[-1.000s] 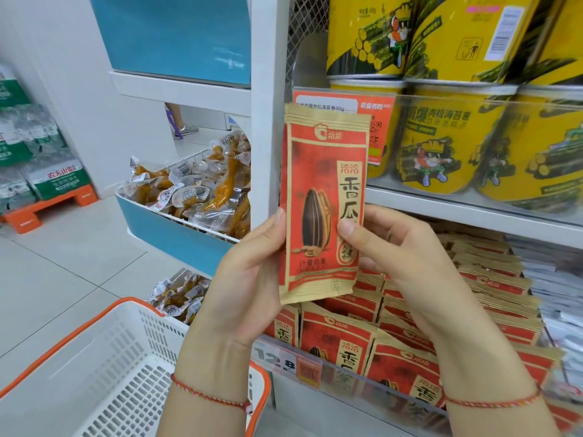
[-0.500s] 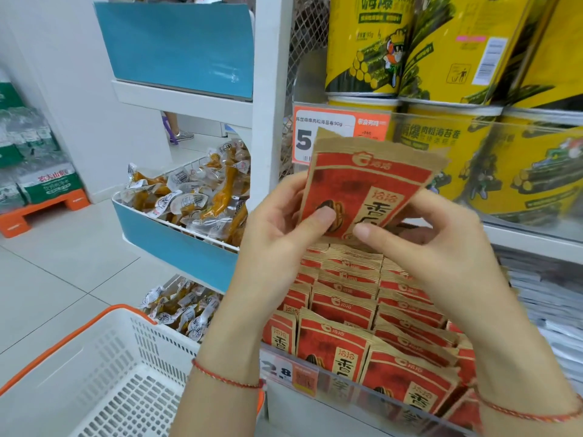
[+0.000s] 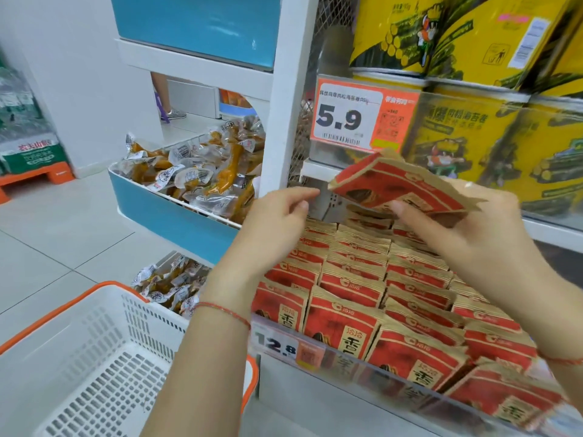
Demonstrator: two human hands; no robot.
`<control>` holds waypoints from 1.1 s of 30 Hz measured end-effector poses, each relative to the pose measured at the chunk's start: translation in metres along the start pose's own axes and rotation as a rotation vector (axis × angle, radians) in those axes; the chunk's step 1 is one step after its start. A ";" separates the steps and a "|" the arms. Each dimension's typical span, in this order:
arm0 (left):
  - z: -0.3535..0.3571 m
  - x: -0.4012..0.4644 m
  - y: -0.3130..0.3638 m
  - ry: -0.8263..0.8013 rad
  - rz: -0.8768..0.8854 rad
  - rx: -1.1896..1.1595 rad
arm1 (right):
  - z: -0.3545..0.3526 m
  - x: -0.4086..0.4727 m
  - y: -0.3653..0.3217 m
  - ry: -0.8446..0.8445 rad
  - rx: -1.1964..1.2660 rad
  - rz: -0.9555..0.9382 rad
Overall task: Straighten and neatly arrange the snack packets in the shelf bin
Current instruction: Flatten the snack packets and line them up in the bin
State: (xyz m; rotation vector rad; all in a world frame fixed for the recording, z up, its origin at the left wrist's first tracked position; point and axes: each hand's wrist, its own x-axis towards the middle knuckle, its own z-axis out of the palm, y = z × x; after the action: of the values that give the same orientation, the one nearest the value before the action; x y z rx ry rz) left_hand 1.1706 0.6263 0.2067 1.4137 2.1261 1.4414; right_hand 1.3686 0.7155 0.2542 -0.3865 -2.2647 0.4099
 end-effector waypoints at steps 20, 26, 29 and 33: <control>0.018 -0.002 -0.004 -0.444 -0.044 0.585 | 0.078 0.032 0.053 -0.272 -0.242 0.159; 0.019 -0.004 -0.003 -0.437 -0.054 0.590 | 0.086 0.044 0.055 -0.356 -0.365 0.236; 0.019 -0.004 -0.004 -0.438 -0.057 0.592 | 0.095 0.054 0.059 -0.412 -0.418 0.408; 0.018 -0.004 -0.005 -0.431 -0.055 0.578 | 0.104 0.056 0.061 -0.411 -0.382 0.510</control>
State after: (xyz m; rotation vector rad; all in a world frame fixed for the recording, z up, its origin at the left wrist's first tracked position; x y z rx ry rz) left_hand 1.1811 0.6339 0.1924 1.6351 2.3381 0.4352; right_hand 1.2628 0.7751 0.1994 -1.1835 -2.6335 0.3275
